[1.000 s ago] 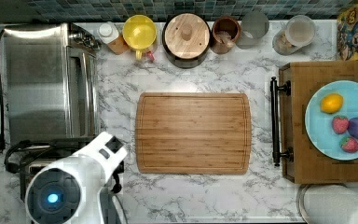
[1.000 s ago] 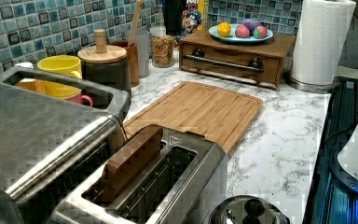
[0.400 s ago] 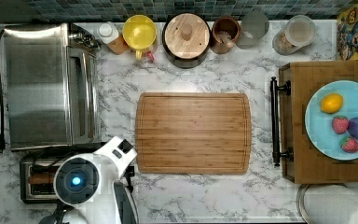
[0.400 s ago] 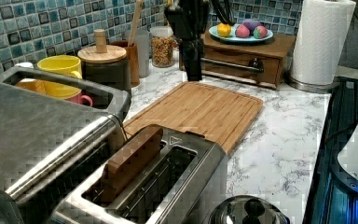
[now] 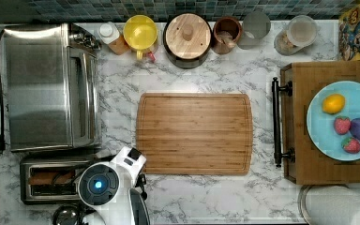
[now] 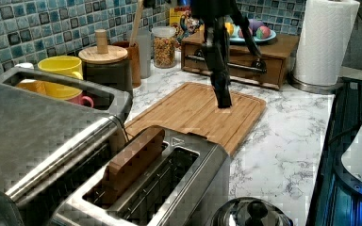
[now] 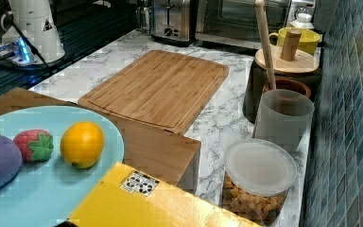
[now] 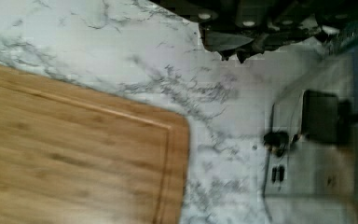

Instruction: Turn on the toaster.

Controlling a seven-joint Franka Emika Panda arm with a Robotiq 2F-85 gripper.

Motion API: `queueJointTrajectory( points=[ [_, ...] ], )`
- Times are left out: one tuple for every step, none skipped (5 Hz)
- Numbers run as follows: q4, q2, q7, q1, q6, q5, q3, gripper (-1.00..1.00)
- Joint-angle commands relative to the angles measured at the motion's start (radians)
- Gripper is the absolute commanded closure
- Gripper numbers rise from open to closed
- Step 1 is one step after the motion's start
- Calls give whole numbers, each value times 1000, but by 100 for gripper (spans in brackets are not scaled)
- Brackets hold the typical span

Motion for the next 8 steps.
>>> queueJointTrajectory(
  points=[
    [-60, -110, -56, 71, 200, 181, -8, 100],
    [-47, -96, -55, 62, 203, 203, -13, 100],
    [-38, -87, -55, 73, 198, 234, -19, 100],
    [6, -35, -34, 77, 156, 202, 1, 100],
    [9, -27, -60, 89, 156, 248, -10, 100],
    [22, -21, -45, 79, 174, 276, -3, 100],
    [28, -1, -28, 68, 195, 278, 7, 100],
    [8, -2, -7, 71, 264, 297, 25, 100]
  ],
)
